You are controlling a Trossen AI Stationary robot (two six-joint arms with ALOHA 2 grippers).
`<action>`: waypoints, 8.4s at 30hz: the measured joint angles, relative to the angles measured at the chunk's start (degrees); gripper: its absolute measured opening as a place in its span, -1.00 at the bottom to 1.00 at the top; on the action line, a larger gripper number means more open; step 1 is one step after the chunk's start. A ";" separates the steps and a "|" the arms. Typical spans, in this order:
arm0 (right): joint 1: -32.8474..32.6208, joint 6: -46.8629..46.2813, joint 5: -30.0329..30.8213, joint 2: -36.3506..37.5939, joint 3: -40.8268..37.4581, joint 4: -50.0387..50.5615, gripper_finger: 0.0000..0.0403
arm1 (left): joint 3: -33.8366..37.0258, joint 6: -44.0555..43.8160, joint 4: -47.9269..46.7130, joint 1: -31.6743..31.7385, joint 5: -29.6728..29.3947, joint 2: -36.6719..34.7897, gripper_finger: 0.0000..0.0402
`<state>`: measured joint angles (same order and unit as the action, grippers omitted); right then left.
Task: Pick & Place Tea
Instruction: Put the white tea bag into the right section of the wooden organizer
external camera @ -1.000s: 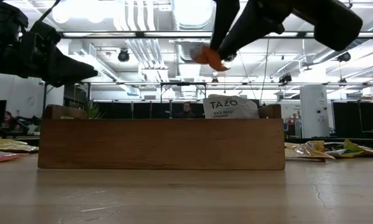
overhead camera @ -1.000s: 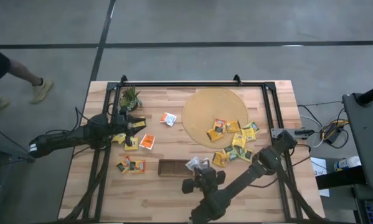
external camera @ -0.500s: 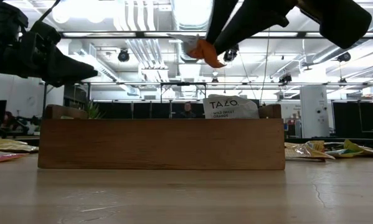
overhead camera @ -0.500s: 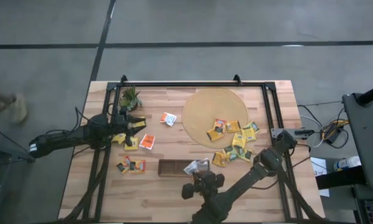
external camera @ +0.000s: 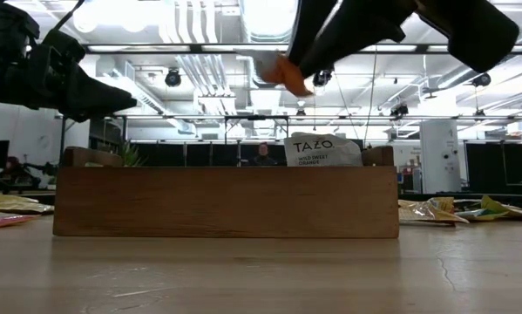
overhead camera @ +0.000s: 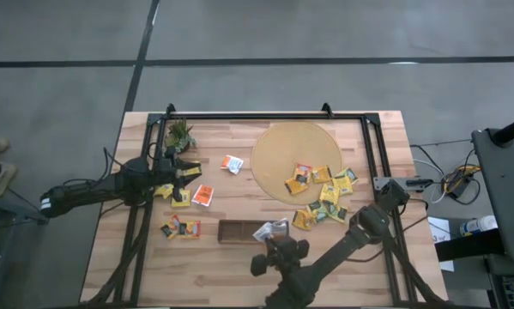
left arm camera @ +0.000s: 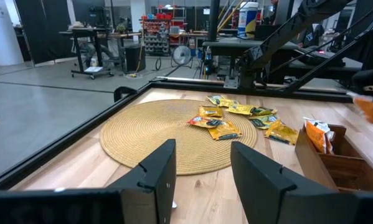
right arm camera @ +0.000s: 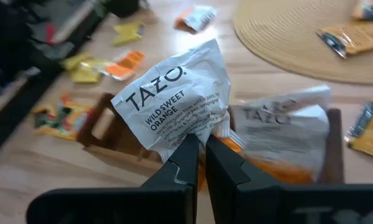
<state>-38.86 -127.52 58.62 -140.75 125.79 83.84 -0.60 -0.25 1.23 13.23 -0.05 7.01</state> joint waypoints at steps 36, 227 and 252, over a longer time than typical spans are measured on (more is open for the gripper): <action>5.49 39.72 31.31 10.27 8.88 -6.58 -0.94 | 0.00 0.00 0.00 0.00 0.00 -0.01 -0.27; 8.48 157.74 31.37 31.56 2.12 -88.10 -0.94 | 0.02 0.02 0.04 -0.01 -1.09 2.20 -0.27; -2.74 137.83 31.35 9.39 2.01 -95.17 -0.94 | 0.02 0.01 0.04 -0.01 -1.07 2.18 -0.27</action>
<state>-41.60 10.31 89.97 -131.36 127.81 -11.33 -0.58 -0.24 1.28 13.21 -1.13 9.19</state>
